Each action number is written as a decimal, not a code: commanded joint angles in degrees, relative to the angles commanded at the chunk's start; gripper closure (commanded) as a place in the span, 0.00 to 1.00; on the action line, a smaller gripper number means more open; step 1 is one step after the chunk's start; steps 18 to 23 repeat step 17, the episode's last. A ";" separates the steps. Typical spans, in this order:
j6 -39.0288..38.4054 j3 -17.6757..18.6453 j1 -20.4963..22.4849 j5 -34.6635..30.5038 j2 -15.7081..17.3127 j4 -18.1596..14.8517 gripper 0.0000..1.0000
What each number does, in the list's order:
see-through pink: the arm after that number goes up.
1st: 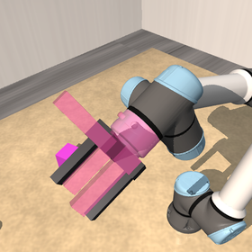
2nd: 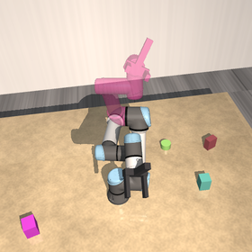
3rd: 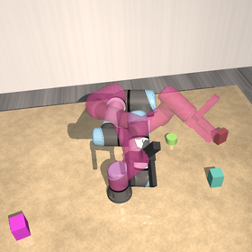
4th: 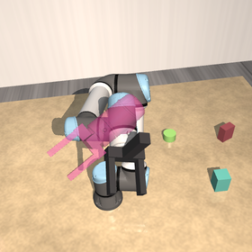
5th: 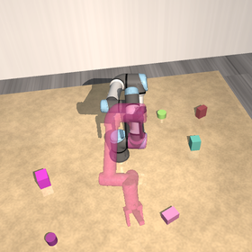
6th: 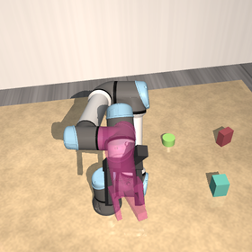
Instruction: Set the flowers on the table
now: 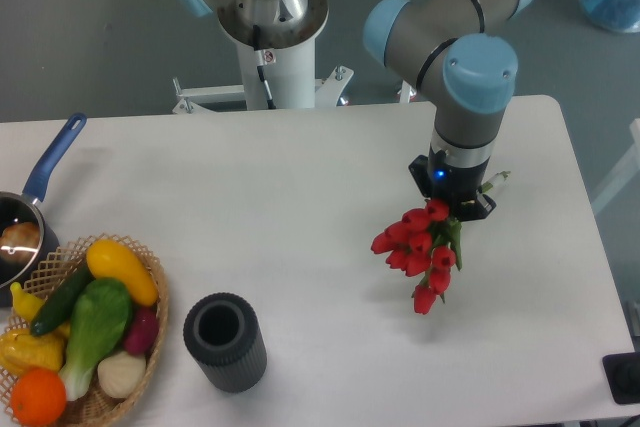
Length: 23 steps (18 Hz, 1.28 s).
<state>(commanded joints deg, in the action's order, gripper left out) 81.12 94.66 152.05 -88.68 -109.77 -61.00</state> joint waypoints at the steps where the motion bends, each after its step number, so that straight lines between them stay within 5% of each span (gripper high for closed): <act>1: 0.09 0.18 0.00 0.17 0.00 0.00 0.41; 3: 0.00 0.35 0.00 0.35 -0.09 0.00 0.00; 5: -0.18 0.70 -0.09 0.18 0.00 0.44 0.00; 9: -0.09 3.07 0.52 0.44 0.35 6.41 0.00; 15: 0.35 2.90 4.30 9.91 1.31 6.68 0.00; 23: 0.79 2.99 5.10 10.11 1.49 6.68 0.00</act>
